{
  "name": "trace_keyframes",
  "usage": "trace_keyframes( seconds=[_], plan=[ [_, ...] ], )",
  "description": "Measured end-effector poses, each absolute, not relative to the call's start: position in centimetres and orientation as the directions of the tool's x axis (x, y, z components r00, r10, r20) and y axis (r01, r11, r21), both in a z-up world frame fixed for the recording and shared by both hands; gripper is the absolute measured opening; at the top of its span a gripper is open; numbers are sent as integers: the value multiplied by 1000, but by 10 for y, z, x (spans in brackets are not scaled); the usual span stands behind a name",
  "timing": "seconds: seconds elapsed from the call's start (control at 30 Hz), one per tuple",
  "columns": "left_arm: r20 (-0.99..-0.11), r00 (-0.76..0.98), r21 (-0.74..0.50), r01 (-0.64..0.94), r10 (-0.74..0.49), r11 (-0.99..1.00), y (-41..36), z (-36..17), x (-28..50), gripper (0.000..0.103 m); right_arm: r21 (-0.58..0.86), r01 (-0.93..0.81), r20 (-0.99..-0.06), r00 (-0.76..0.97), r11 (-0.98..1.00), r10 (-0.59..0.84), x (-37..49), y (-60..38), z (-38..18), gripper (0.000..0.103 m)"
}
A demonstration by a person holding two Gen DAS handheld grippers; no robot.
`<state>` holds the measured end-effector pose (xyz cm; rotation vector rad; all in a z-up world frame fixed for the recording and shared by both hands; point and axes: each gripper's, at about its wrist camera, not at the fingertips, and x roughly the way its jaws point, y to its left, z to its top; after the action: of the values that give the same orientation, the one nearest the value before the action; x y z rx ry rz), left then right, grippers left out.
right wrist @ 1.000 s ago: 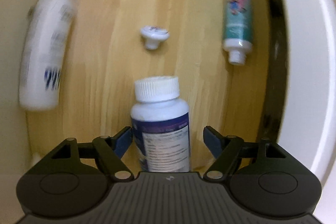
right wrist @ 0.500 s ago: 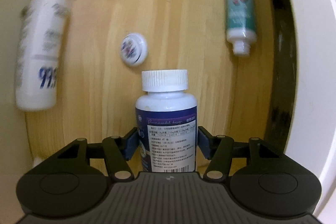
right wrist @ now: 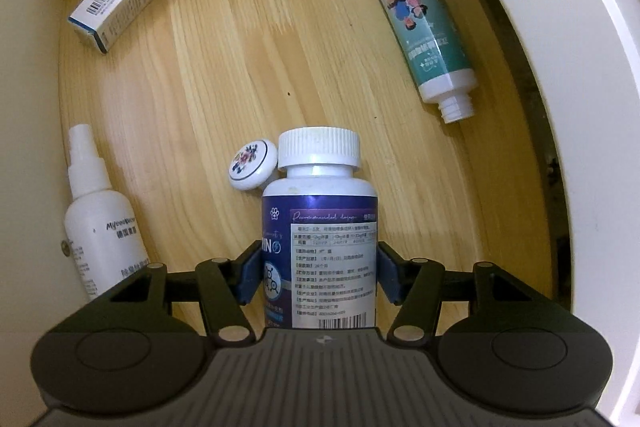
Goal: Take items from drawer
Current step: 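Lift the held bottle up and out of the drawer with the right gripper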
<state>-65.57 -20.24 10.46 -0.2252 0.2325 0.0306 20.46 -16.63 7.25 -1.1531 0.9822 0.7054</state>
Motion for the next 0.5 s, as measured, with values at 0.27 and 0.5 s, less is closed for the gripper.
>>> trace_keyframes(
  seconds=[0.27,0.5],
  plan=[
    [-230,973,-231,-56,1,971,-201,105,-658,103,-420,-874,-903,429,243,-18,200,-165,79,63],
    [-229,973,-228,-58,5,972,-201,104,-660,103,-409,-878,-902,430,248,37,199,-171,94,74]
  ],
)
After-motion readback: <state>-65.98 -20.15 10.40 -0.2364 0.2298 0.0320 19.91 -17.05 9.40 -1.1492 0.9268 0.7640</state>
